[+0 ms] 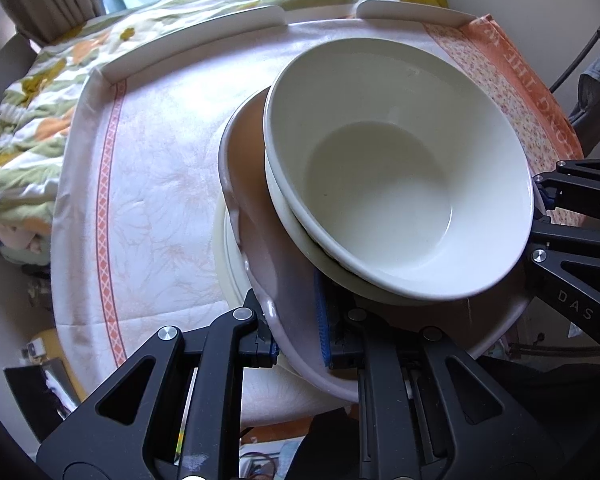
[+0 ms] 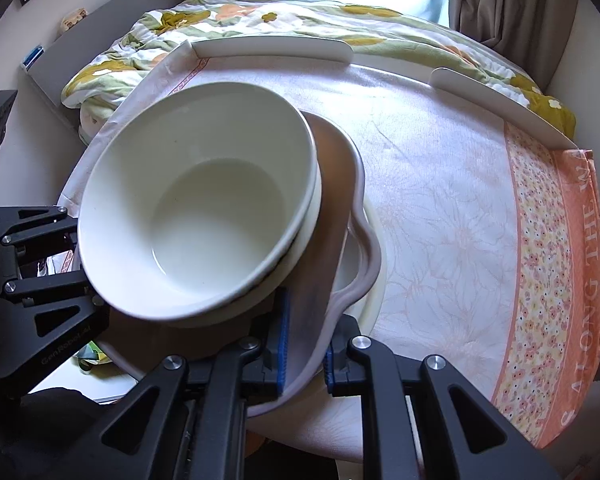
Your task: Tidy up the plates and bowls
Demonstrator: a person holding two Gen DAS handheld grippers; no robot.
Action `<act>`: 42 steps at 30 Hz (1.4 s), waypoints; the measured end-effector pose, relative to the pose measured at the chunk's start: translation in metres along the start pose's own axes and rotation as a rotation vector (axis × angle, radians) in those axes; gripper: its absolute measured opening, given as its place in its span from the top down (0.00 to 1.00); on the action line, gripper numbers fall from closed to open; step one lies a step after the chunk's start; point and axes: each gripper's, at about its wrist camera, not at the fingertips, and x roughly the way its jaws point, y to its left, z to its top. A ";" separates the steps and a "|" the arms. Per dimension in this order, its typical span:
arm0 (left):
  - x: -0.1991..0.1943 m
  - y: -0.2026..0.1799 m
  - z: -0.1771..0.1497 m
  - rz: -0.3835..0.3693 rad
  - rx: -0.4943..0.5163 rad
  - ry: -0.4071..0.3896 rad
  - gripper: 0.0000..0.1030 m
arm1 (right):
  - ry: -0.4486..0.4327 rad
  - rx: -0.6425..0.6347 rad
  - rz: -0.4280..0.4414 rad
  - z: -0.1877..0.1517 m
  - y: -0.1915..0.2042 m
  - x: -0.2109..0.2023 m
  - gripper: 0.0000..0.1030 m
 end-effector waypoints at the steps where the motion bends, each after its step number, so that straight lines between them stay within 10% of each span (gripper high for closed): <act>1: 0.000 0.000 0.000 0.010 -0.001 0.002 0.88 | -0.004 0.002 -0.003 0.000 0.000 -0.001 0.87; 23: -0.088 0.000 -0.022 0.051 0.055 -0.065 0.83 | -0.113 0.154 -0.015 -0.016 -0.005 -0.070 0.87; 35: -0.252 0.002 -0.024 0.035 -0.049 -0.555 0.82 | -0.489 0.158 -0.137 -0.038 0.026 -0.224 0.86; 37: -0.273 -0.003 -0.025 0.052 -0.079 -0.629 0.60 | -0.563 0.149 -0.155 -0.041 0.025 -0.248 0.71; 38: -0.278 -0.005 -0.025 0.062 -0.091 -0.647 0.11 | -0.599 0.149 -0.163 -0.042 0.023 -0.258 0.47; 40: -0.294 -0.010 -0.034 0.086 -0.133 -0.737 0.00 | -0.656 0.153 -0.156 -0.044 0.018 -0.274 0.12; 42: -0.306 -0.017 -0.039 0.077 -0.142 -0.781 0.00 | -0.687 0.156 -0.149 -0.045 0.015 -0.284 0.08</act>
